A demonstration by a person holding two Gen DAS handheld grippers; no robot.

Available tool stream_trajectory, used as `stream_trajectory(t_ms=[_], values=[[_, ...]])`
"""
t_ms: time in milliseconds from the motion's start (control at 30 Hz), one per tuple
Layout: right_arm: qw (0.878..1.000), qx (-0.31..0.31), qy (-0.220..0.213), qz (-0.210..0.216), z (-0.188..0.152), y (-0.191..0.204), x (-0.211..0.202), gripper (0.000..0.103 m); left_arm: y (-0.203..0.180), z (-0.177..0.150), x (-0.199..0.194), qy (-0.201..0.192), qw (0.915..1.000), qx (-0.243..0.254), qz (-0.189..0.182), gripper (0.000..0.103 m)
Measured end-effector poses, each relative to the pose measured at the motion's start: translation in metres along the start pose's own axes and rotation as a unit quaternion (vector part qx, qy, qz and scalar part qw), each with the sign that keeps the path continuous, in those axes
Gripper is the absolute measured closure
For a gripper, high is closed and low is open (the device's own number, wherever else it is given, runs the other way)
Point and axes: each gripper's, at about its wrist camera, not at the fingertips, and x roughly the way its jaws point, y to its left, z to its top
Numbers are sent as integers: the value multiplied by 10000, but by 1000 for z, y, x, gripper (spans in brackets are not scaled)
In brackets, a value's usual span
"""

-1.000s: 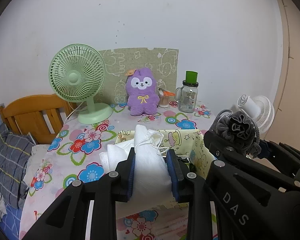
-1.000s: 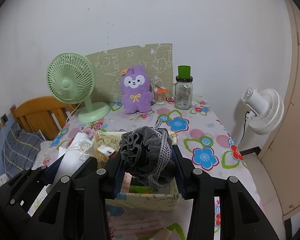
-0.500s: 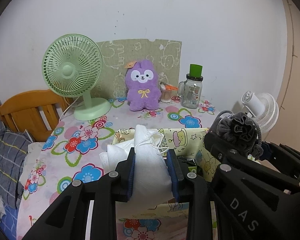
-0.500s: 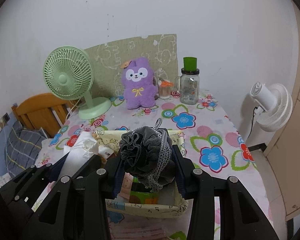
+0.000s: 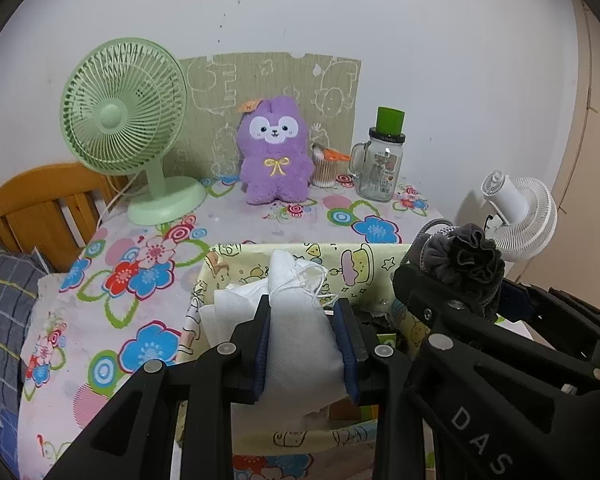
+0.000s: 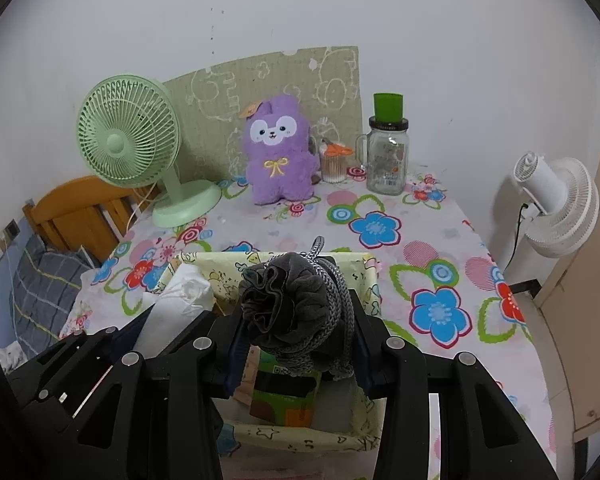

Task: Organize soft objects
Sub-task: 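Carry the white bag with the left tool over the box while the right tool carries the grey sponge, then open the left tool to drop the white bag into the box while the right tool releases the sponge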

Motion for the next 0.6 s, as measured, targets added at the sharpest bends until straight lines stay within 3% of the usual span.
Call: stream_trajectory(t_ms=[500,600], values=[[9993,26,368,14,-8,-5,35,57,5,-8,38,485,9986,-121,-186,72],[9990,39,450,-5,-10,-7,42,57,6,-10,47,584,9979,-140,-252,67]])
